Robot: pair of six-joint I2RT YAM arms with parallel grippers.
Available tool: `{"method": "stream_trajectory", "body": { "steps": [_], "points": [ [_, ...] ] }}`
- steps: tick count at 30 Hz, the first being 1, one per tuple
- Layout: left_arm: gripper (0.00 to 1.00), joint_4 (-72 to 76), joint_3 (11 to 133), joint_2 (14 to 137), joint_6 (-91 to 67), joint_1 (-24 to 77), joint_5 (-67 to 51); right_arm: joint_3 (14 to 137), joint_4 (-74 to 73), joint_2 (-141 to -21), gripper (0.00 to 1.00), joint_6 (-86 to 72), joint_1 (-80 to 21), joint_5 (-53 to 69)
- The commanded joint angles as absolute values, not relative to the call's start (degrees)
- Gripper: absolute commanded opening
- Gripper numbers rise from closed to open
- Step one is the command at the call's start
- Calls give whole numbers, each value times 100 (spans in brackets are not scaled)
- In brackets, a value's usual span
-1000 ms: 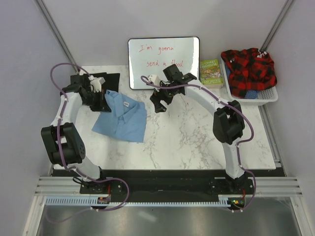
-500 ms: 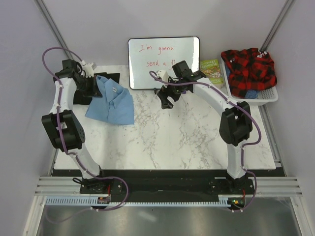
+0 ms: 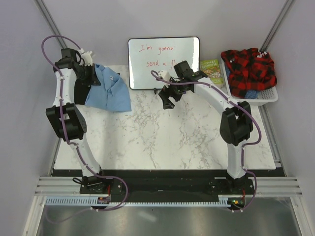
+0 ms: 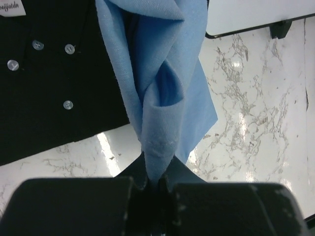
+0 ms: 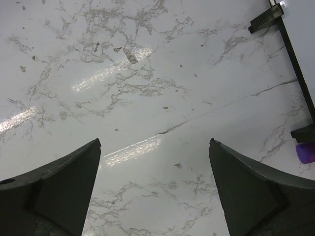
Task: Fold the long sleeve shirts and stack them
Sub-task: Neatly place the folded shirt to the corner
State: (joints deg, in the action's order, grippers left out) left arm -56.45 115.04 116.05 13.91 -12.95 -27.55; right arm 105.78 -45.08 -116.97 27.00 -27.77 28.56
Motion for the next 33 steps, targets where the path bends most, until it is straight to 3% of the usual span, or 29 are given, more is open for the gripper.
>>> {"method": "stream_trajectory", "body": {
  "steps": [1, 9, 16, 33],
  "points": [
    [2, -5634, 12320, 12040, 1696, -1187, -2988, 10582, -4570, -11496, 98, 2698, -2742, 2997],
    [2, -5660, 13297, 12481, 1923, -1125, -2655, 10556, -4649, -11487, 98, 2725, -2698, 3015],
    [2, -5827, 13271, 12252, 2548, -1177, -2365, 10538, -4685, -11522, 98, 2742, -2689, 3094],
    [2, -5810, 13368, 11786, 3059, -1353, -2918, 10433, -4729, -11540, 98, 2786, -2681, 3067]
  ]
}}
